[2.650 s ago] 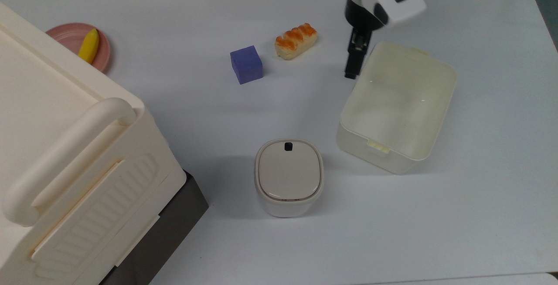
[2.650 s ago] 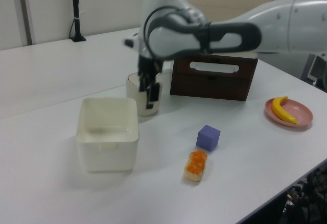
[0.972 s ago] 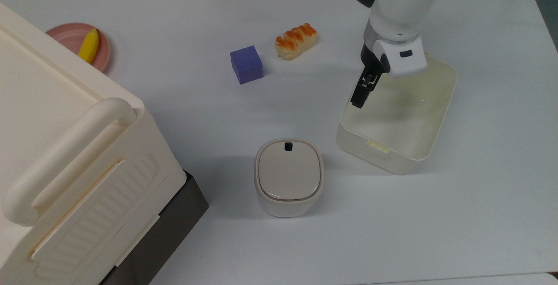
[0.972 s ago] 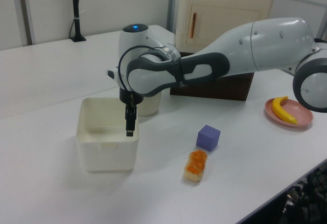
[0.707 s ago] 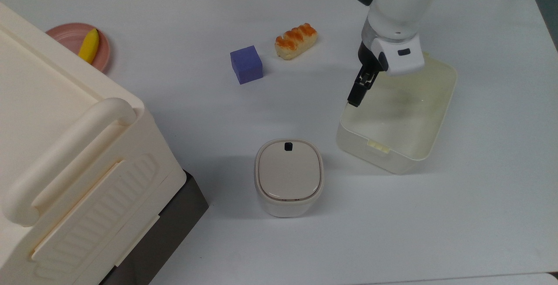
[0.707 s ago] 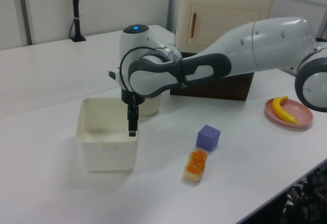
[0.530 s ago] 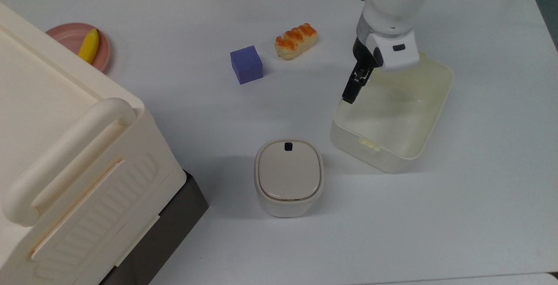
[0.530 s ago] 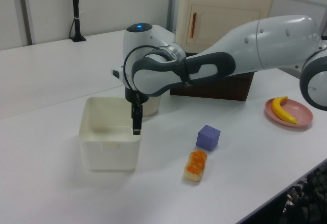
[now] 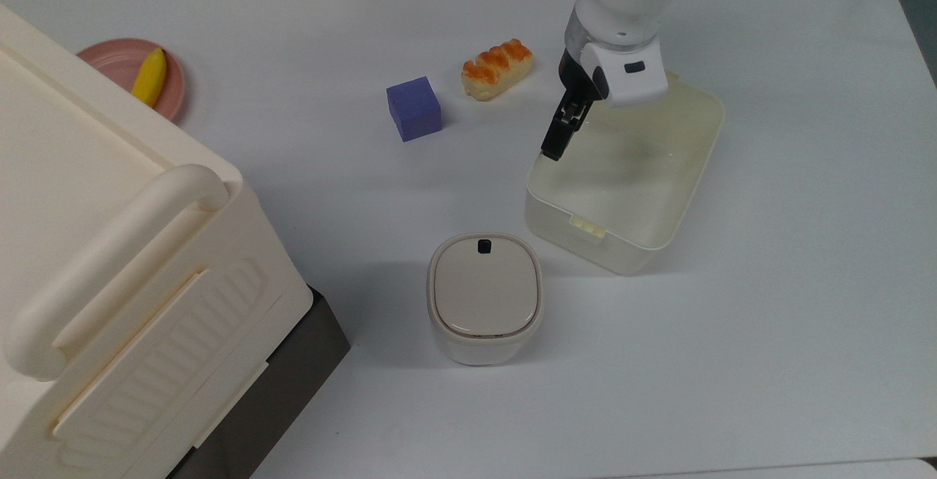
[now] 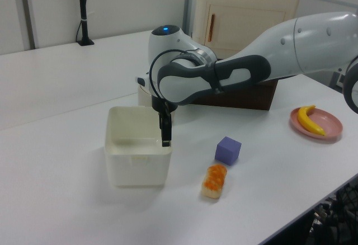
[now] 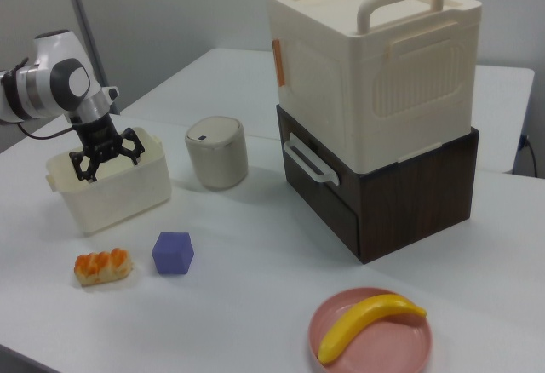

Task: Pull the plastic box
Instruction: 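Continue pulling the plastic box across the table toward the sushi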

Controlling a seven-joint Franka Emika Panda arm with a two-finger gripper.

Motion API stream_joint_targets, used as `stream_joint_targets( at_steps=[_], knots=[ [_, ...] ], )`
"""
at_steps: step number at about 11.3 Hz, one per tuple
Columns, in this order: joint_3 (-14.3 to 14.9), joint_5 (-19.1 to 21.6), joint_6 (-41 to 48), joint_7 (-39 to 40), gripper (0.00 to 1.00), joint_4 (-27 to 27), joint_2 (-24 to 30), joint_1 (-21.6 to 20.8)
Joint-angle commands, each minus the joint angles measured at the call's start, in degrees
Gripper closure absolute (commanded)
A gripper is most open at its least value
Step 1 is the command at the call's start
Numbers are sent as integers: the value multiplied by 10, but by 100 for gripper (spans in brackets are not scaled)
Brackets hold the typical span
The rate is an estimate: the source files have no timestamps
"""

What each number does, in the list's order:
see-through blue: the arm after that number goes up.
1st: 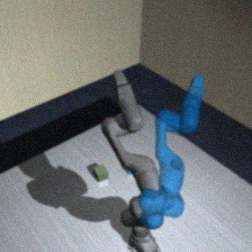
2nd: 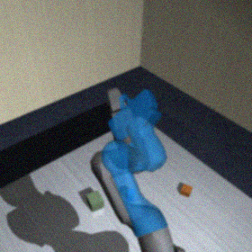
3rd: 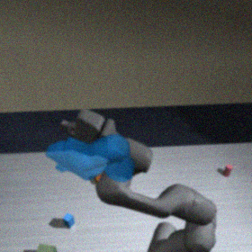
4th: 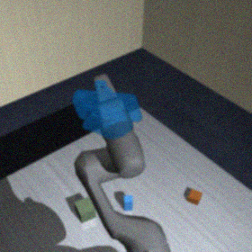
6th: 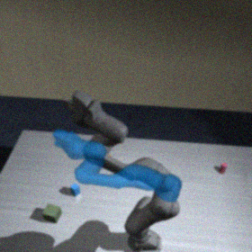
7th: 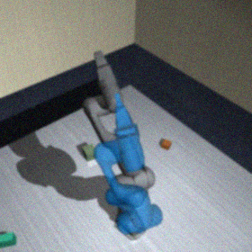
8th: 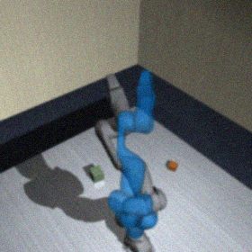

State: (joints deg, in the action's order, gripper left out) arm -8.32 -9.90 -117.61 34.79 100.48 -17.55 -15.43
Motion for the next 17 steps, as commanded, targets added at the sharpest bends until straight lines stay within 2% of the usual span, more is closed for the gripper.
stream_joint_targets(
  at_steps=[1, 7, 11, 17],
  knots=[
    [20, -7, -3, 29, 0, 59, 54, -3],
    [50, -7, -3, 58, 0, 93, 80, -1],
    [52, -3, -7, 53, 0, 82, 81, -1],
    [47, 58, -2, -132, 0, -20, 81, -6]
  ],
)
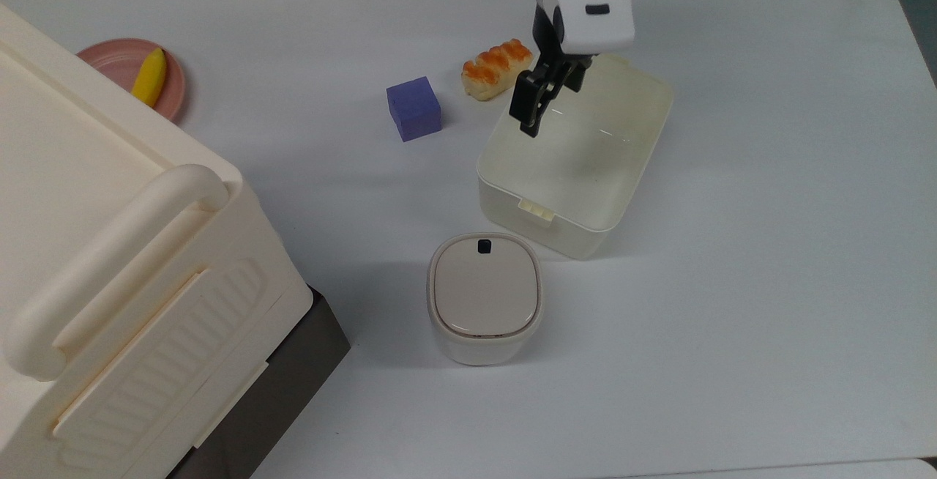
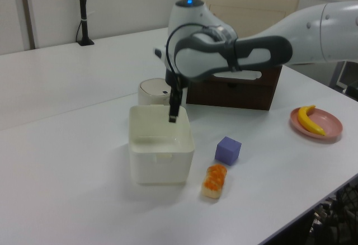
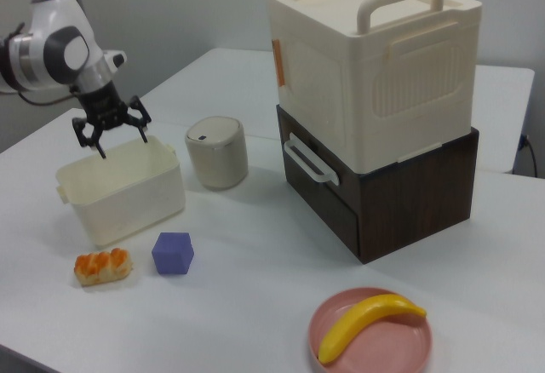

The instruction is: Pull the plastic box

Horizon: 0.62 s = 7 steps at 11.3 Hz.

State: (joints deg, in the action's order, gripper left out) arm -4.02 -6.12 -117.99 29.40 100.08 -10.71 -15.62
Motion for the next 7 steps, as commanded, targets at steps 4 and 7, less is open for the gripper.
stream_joint_targets(
  at_steps=[4, 7],
  knots=[
    [15, 18, 100, -300, 0, -16, 82, 52],
    [9, 16, 201, -441, 0, -45, 122, 122]
  ],
)
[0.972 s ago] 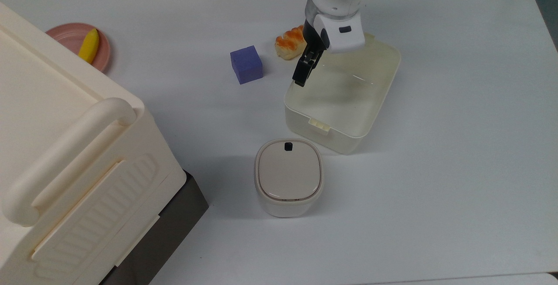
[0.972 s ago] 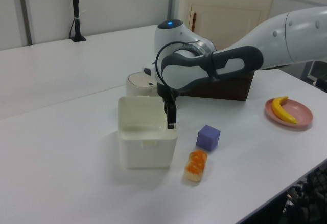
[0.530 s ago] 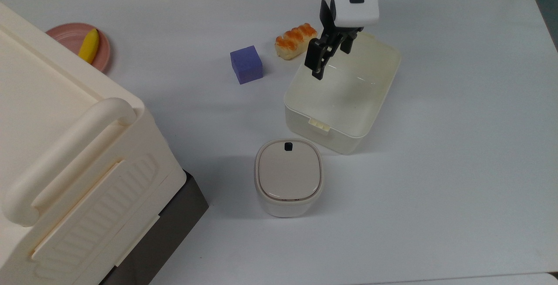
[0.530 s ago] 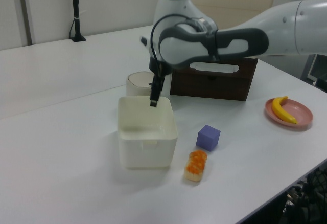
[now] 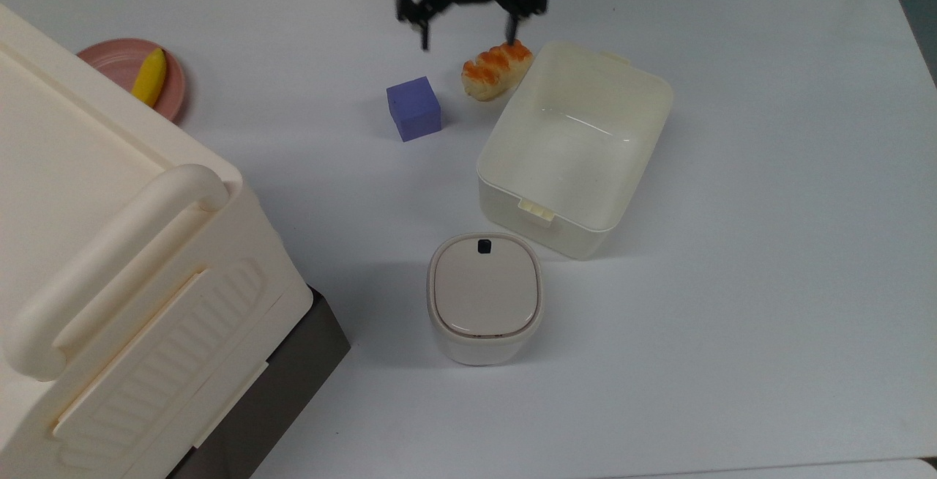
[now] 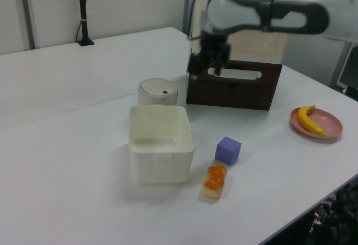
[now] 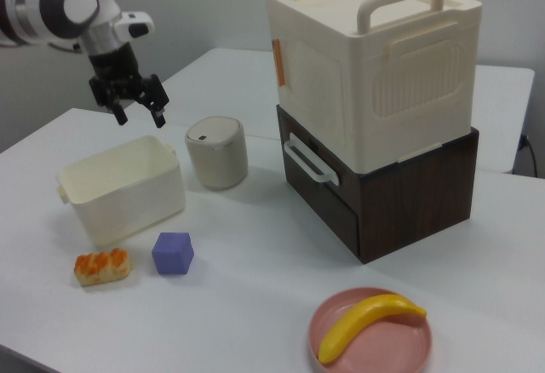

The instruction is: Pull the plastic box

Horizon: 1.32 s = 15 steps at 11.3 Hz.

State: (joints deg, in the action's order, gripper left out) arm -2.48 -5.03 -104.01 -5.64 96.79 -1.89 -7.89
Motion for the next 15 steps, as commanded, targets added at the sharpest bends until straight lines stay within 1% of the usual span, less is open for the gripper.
stream_joint_targets(
  at_steps=[1, 3, 4, 6, 7, 9, 10, 11, 12, 13, 15],
  knots=[
    [-9, 9, 68, -94, 0, -25, 32, 65],
    [-11, 12, 65, -92, 0, -26, 32, 101],
    [-12, 33, 65, -89, 0, -25, 32, 118],
    [-12, 84, 64, -13, 0, -27, 33, 144],
    [-10, 92, 66, 3, 0, -34, 32, 143],
    [-11, 91, 68, 2, 0, -33, 28, 130],
    [-2, 91, 69, 7, 0, -33, 28, 116],
    [20, 90, 68, 8, 0, -33, 27, 94],
    [49, 90, 67, 9, 0, -34, 26, 63],
    [56, 90, 67, 10, 0, -33, 26, 57],
    [56, 90, 68, 21, 0, -33, 26, 57]
  ],
)
